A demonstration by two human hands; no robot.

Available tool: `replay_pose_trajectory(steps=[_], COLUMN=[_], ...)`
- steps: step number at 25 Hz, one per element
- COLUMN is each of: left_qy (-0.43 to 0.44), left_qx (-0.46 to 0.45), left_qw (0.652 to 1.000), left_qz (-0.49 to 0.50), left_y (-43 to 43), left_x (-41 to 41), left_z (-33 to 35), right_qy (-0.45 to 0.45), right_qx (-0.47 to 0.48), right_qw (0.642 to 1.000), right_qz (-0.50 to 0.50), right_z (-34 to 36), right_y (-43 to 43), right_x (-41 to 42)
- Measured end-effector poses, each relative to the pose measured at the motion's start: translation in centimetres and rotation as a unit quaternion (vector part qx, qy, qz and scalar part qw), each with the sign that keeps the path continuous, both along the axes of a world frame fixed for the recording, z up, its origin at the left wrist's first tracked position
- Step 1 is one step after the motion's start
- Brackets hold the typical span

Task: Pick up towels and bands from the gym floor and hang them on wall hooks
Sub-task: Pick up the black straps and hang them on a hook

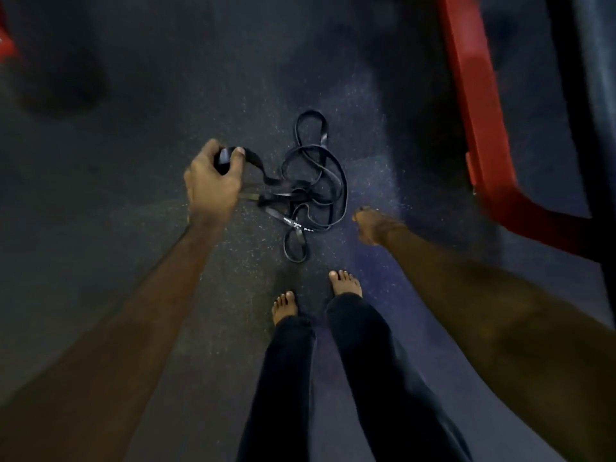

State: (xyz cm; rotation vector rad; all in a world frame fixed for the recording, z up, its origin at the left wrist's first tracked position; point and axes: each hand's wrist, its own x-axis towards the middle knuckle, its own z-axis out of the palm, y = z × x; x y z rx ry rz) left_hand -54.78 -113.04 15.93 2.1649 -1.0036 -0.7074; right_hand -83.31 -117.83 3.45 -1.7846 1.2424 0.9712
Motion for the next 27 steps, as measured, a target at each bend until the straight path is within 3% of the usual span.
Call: replay_pose_trajectory(steps=[6,10,13,18,22,24,27], left_qy=[0.012,0.049,0.063,0.059,0.049,0.048,0.05], left_qx=[-0.069,-0.077,-0.074,-0.039,0.006,0.05,0.086], left_qw=[0.997,0.996,0.995,0.997,0.998,0.997,0.995], left_qz=[-0.029,-0.022,-0.005,0.016,0.034,0.016,0.028], left_y=[0.2,0.7,1.6,3.0,2.4,2.1,1.9], left_x=[-1.2,-2.1,-2.3,-2.0,-2.2,-2.1,-1.5], left_z=[-15.0,-19.7,-21.1,-19.5,-13.9,-10.7,-5.1], right_qy=[-0.011,0.034,0.014,-0.092,-0.172,-0.187,-0.245], right_qx=[-0.088,-0.184,-0.253,-0.232,-0.16,-0.099,-0.049], right_qw=[0.991,0.964,0.943,0.96,0.971,0.976,0.95], right_qz=[0.102,0.187,0.218,0.13,0.052,-0.043,-0.187], right_z=[-18.5,-24.4,-25.6,-20.7,-10.9,-4.9,4.0], right_y=[0.5,1.4,2.6,1.5,-1.3,-3.0,-5.2], right_x=[2.7,3.6,3.7,3.5,4.7,5.5,6.0])
